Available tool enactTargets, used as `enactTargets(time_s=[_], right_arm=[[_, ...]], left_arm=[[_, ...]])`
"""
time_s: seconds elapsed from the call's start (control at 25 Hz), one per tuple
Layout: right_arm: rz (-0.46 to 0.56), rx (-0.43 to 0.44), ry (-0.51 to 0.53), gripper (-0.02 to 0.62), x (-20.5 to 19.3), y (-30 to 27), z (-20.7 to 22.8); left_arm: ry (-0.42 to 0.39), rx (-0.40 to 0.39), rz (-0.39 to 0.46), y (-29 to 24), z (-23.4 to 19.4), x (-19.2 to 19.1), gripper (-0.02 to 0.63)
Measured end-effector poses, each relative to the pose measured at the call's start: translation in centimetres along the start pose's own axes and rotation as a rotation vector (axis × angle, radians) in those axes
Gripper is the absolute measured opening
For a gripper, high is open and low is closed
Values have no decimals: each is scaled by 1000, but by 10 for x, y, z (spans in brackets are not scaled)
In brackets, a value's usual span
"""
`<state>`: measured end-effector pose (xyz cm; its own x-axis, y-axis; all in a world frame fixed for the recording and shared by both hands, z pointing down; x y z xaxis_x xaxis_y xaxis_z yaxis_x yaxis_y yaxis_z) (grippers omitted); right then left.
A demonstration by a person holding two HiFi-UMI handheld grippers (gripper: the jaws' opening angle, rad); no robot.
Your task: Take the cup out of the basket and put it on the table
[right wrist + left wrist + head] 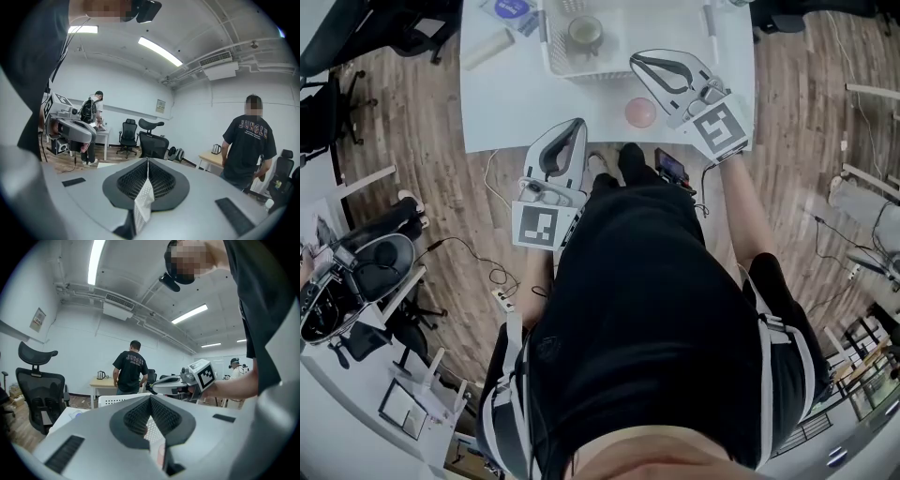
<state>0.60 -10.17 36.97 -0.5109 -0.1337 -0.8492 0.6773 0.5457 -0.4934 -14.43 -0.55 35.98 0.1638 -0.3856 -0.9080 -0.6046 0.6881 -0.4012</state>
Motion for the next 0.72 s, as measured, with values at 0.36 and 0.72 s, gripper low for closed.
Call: enactTargets(time_s=[0.36,0.72], right_arm=[[-27,58,30,20,-9,-31,30],[-44,115,59,21,-19,-62,61]], left_arm=[[34,56,-20,-16,-11,1,18],[44,99,-42,-34,-20,7,20]])
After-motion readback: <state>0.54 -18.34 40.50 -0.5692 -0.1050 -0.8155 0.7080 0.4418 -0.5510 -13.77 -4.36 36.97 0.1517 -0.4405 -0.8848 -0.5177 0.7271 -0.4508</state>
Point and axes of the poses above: the fingertips, and each gripper's own axes: y backward along the fingers, z to its right, x out of its top, the point moved 5 cm from there along y, backward along the fingers, and after that the axes turned 15 degrees about -z, right-handed, at the moved point
